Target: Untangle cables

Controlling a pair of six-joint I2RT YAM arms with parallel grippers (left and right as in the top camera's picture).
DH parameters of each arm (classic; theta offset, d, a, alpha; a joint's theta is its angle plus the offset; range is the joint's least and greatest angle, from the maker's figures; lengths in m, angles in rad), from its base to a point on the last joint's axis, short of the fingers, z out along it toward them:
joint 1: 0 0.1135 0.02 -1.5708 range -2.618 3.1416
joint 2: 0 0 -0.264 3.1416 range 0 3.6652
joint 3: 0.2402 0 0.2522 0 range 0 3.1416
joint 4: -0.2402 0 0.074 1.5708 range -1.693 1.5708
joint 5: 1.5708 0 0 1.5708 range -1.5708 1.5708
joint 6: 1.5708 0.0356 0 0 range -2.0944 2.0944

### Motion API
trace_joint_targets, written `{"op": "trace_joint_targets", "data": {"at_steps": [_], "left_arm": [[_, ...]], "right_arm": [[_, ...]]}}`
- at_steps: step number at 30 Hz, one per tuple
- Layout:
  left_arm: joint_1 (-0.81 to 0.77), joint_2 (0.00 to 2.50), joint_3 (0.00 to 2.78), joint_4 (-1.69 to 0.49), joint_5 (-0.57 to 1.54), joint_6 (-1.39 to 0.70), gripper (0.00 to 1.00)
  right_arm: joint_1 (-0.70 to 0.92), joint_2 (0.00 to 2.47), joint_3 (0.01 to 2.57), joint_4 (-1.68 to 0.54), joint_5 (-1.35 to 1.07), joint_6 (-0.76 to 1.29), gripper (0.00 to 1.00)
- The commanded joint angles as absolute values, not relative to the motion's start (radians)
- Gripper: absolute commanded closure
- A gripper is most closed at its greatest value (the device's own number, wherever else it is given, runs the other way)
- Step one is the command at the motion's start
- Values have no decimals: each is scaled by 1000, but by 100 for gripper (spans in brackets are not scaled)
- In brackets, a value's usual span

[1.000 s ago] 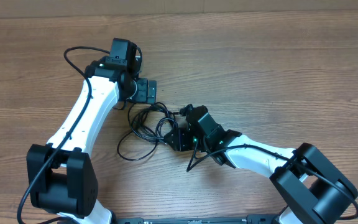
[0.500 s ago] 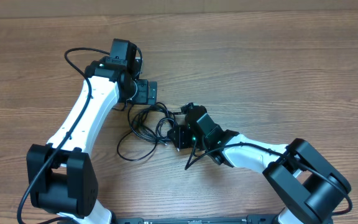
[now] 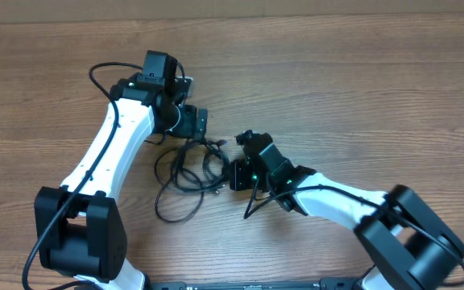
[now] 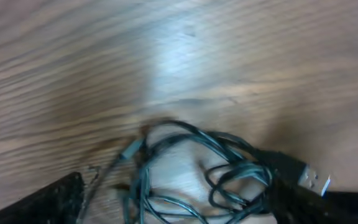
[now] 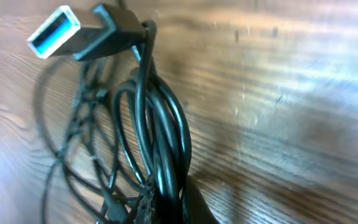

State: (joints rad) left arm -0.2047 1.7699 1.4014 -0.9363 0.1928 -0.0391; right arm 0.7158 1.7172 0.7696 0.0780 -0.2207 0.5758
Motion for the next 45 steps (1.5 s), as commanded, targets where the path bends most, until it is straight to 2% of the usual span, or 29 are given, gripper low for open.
{"op": "trace_joint_targets", "data": {"at_steps": [1, 7, 13, 23, 24, 25, 28, 30, 31, 33, 35, 40, 43, 45], "left_arm": [[-203, 1773, 1409, -963, 463, 189, 7], [-203, 1773, 1409, -998, 653, 314, 7], [-203, 1773, 1409, -997, 653, 314, 11], [-203, 1773, 1409, -992, 593, 303, 16], [-203, 1773, 1409, -992, 591, 299, 15], [-203, 1773, 1409, -990, 591, 281, 4], [-203, 1773, 1409, -986, 585, 281, 0], [-203, 1773, 1409, -975, 573, 281, 7], [-203, 1773, 1409, -966, 572, 281, 14], [-203, 1773, 1409, -949, 572, 281, 41], [-203, 1773, 1409, -934, 573, 280, 52], [-203, 1773, 1409, -923, 582, 272, 57], [-203, 1773, 1409, -923, 604, 273, 62], [-204, 1773, 1409, -923, 640, 273, 62]], "right_arm": [[683, 1580, 787, 67, -201, 522, 96], [605, 1442, 787, -29, -195, 522, 96], [550, 1302, 787, -125, -203, 514, 96], [546, 1107, 787, -218, -233, 461, 96], [546, 1093, 787, -235, -233, 461, 96], [546, 1073, 787, -264, -233, 462, 96], [546, 1049, 787, -309, -234, 461, 96], [546, 1039, 787, -328, -234, 461, 96], [546, 1036, 787, -334, -234, 461, 96], [546, 1029, 787, -340, -245, 461, 96], [546, 1024, 787, -339, -267, 448, 96], [546, 1016, 787, -336, -294, 436, 96], [546, 1016, 787, -334, -294, 436, 96], [546, 1016, 787, -335, -294, 436, 96]]}}
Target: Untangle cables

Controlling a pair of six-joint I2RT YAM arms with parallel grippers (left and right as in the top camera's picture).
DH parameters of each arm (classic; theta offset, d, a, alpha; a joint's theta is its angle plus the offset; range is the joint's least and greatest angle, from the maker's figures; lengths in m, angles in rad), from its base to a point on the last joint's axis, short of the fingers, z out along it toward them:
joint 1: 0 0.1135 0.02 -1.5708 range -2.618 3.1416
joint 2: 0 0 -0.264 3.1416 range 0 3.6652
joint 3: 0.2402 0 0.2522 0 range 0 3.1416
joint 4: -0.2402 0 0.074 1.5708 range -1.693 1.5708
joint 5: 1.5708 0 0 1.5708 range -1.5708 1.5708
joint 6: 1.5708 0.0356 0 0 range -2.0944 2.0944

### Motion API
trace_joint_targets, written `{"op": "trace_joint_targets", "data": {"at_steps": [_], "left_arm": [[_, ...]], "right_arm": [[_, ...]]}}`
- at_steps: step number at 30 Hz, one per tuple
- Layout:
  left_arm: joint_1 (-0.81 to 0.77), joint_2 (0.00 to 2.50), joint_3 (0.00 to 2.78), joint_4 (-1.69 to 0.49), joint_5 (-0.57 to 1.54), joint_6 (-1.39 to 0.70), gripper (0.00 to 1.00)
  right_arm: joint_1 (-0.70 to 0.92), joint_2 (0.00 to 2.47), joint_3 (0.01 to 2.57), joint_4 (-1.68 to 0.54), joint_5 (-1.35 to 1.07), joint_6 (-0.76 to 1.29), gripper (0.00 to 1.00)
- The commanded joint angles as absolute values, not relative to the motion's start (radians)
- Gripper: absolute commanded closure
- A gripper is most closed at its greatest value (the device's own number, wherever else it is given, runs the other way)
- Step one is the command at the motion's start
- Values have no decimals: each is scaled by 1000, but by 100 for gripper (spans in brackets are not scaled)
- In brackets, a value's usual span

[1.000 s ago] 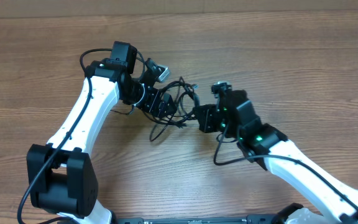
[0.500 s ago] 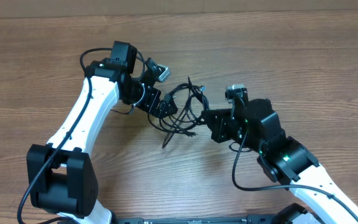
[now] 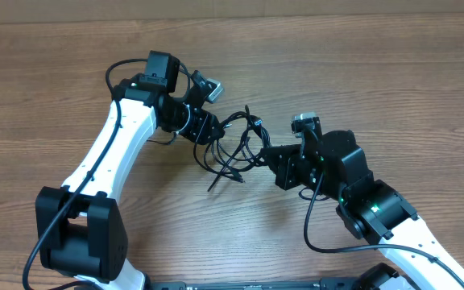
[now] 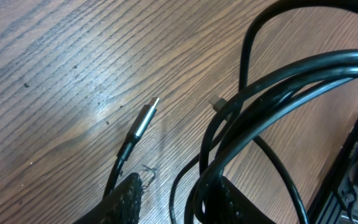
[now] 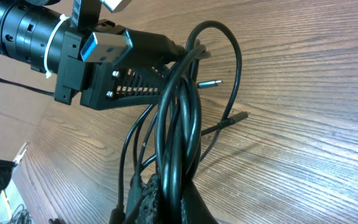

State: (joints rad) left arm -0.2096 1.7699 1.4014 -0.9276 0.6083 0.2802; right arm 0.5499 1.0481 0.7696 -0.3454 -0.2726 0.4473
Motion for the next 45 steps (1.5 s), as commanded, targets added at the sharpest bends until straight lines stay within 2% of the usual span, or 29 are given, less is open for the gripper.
{"op": "trace_joint_targets", "data": {"at_steps": [1, 9, 10, 11, 13, 20, 24, 26, 27, 28, 30, 33, 36, 45], "left_arm": [[-203, 1773, 1409, -923, 669, 273, 62], [-210, 1773, 1409, -923, 813, 274, 51], [-215, 1773, 1409, -923, 811, 274, 55], [-218, 1773, 1409, -923, 804, 274, 66], [-223, 1773, 1409, -923, 788, 274, 96], [-223, 1773, 1409, -929, 782, 273, 96], [-223, 1766, 1410, -967, 781, 273, 96], [-223, 1756, 1410, -984, 771, 273, 96], [-223, 1750, 1410, -989, 764, 273, 96], [-223, 1739, 1410, -994, 748, 273, 96], [-224, 1711, 1410, -998, 707, 265, 96], [-224, 1655, 1410, -994, 645, 254, 96], [-224, 1589, 1410, -987, 588, 255, 96], [-224, 1473, 1410, -994, 485, 269, 96]], "right_arm": [[546, 1016, 787, -335, -294, 436, 96], [546, 1016, 787, -320, -294, 437, 96], [546, 1016, 787, -318, -294, 437, 96], [546, 1016, 787, -316, -294, 437, 96], [546, 1016, 787, -316, -294, 437, 96], [546, 1016, 787, -318, -282, 437, 95], [546, 1016, 787, -354, -179, 438, 92], [546, 1016, 787, -374, -118, 441, 82], [546, 1016, 787, -379, -99, 440, 74], [546, 1016, 787, -385, -73, 440, 62], [546, 1016, 787, -392, -33, 440, 27], [546, 1016, 787, -391, -15, 440, 8], [546, 1016, 787, -392, -16, 440, 4], [546, 1016, 787, -352, -24, 435, 4]]}}
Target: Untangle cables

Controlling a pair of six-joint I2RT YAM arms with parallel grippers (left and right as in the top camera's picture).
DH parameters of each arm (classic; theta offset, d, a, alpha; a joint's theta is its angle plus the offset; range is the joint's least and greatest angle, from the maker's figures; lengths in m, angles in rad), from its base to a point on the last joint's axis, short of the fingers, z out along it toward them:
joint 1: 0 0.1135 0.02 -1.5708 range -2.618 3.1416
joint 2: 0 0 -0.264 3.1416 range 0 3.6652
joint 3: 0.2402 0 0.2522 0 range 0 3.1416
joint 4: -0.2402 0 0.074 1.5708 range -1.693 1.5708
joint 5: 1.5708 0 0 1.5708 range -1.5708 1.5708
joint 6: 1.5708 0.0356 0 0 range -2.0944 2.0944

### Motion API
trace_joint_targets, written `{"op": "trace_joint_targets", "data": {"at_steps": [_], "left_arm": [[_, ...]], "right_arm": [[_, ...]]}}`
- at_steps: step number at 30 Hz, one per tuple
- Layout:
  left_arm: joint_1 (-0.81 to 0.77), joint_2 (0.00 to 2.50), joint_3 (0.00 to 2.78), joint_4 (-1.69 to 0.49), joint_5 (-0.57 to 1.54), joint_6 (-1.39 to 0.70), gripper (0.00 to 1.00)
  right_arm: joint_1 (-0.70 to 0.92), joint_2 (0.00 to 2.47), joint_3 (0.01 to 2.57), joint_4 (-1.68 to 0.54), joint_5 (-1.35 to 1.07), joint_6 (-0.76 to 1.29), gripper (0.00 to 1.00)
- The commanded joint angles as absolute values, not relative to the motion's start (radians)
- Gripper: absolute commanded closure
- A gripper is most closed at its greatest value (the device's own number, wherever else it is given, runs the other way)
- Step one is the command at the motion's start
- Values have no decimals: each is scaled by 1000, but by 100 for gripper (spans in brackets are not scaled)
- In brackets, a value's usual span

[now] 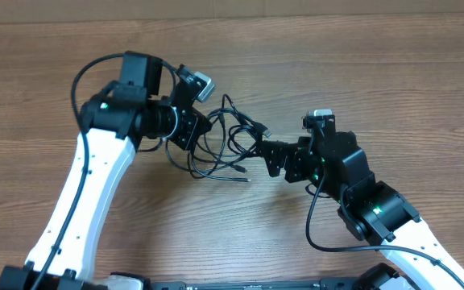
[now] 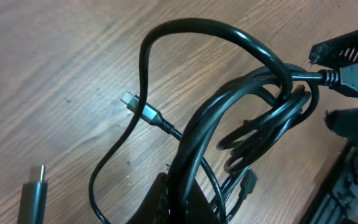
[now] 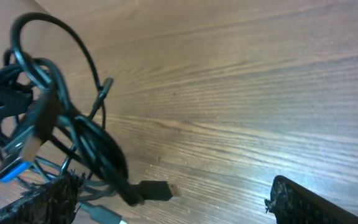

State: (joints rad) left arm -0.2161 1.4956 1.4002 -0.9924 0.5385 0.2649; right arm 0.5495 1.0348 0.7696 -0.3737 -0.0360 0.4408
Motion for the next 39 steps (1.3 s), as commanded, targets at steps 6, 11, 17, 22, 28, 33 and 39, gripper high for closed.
{"op": "trace_joint_targets", "data": {"at_steps": [6, 11, 17, 22, 28, 33, 39], "left_arm": [[-224, 1472, 1410, -996, 450, 258, 96], [-224, 1471, 1410, -991, 400, 220, 96], [-224, 1470, 1410, -989, 385, 193, 96], [-224, 1470, 1410, -979, 385, 149, 96], [-224, 1469, 1410, -964, 394, 115, 96], [-224, 1469, 1410, -964, 440, 119, 96], [-224, 1469, 1410, -963, 522, 127, 96]], "right_arm": [[546, 1016, 787, -298, -73, 435, 4], [546, 1016, 787, -277, -88, 436, 4], [546, 1016, 787, -274, -112, 429, 4], [546, 1016, 787, -271, -208, 297, 6], [546, 1016, 787, -279, -219, 278, 9], [546, 1016, 787, -292, -219, 233, 23], [546, 1018, 787, -297, -186, 231, 44]]}}
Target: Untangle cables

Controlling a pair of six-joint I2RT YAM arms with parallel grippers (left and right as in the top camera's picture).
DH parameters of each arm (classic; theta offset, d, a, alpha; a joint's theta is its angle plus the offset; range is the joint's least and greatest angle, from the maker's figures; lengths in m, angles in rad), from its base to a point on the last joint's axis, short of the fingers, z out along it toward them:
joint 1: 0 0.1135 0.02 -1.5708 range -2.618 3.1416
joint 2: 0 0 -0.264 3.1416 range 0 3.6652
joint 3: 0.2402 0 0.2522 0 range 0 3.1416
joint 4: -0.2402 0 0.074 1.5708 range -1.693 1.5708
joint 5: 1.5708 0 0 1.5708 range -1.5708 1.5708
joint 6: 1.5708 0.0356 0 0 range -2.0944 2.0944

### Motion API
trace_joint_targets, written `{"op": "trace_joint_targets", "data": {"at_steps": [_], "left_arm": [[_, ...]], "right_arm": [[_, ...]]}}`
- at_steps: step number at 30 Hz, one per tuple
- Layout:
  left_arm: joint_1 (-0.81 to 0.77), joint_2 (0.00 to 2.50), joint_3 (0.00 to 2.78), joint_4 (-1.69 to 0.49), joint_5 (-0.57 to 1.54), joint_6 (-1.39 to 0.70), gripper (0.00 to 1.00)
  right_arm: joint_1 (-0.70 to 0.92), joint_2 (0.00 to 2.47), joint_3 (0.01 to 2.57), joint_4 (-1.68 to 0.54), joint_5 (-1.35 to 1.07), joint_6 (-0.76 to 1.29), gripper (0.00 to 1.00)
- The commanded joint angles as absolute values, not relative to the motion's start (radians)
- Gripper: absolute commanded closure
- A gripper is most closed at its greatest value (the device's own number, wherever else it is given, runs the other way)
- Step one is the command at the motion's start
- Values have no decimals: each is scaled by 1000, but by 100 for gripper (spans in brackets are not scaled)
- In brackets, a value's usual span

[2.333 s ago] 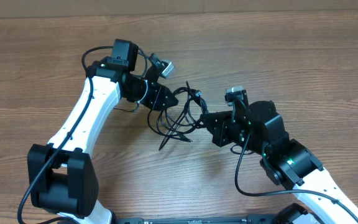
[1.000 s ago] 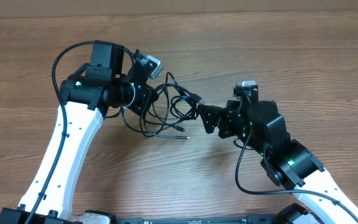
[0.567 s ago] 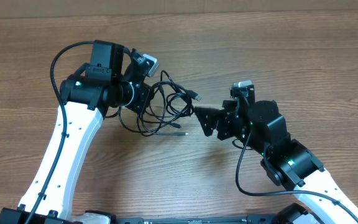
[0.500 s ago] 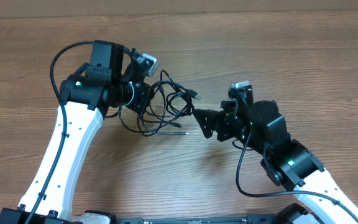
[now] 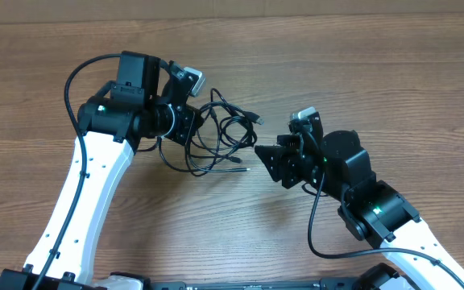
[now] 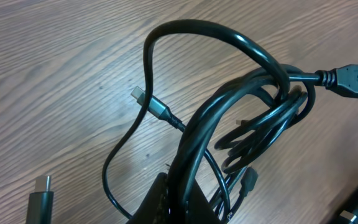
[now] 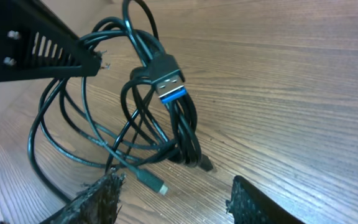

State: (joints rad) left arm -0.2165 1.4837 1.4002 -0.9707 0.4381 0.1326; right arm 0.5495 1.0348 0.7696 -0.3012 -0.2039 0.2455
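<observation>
A tangle of black cables (image 5: 225, 133) hangs from my left gripper (image 5: 185, 125), above the wooden table (image 5: 393, 72). In the left wrist view the left gripper (image 6: 179, 200) is shut on the thick loops (image 6: 241, 118); a USB-C plug (image 6: 143, 99) sticks out free. A USB-A plug with a blue insert (image 7: 168, 84) juts from the bundle toward my right gripper (image 7: 176, 200). The right gripper (image 5: 266, 158) stands open just right of the tangle, with nothing between its fingers (image 7: 98, 200).
Thin cable ends and a small plug (image 7: 154, 183) dangle down to the tabletop under the bundle. Another loose plug (image 6: 41, 198) shows at the lower left of the left wrist view. Bare wood lies all round both arms.
My right gripper, still open, sits a little farther from the USB-A plug, with its fingers less far apart. The left gripper holds the bundle almost where it was.
At first both grippers were low at the tangle on the table, the right shut on cables. Then both held the bundle up between them. Later the right had let go and stood open by the USB-A plug. Now only the left holds the tangle.
</observation>
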Motion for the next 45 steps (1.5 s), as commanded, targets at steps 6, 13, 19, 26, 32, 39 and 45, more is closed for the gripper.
{"op": "trace_joint_targets", "data": {"at_steps": [6, 13, 19, 26, 32, 39, 45], "left_arm": [[-224, 1470, 1410, -965, 600, 150, 96], [-224, 1470, 1410, -969, 678, 203, 96], [-224, 1470, 1410, -969, 690, 203, 96], [-224, 1470, 1410, -968, 711, 203, 96], [-223, 1470, 1410, -967, 698, 203, 96], [-223, 1470, 1410, -968, 647, 202, 96], [-223, 1470, 1410, -968, 633, 202, 96]], "right_arm": [[546, 1022, 787, -302, -184, 230, 47], [546, 1034, 787, -305, -167, 230, 47], [546, 1034, 787, -305, -165, 230, 62], [546, 1034, 787, -317, -146, 230, 84], [546, 1034, 787, -327, -133, 235, 96], [546, 1034, 787, -292, -245, 238, 96], [546, 1034, 787, -220, -374, 239, 96]]}}
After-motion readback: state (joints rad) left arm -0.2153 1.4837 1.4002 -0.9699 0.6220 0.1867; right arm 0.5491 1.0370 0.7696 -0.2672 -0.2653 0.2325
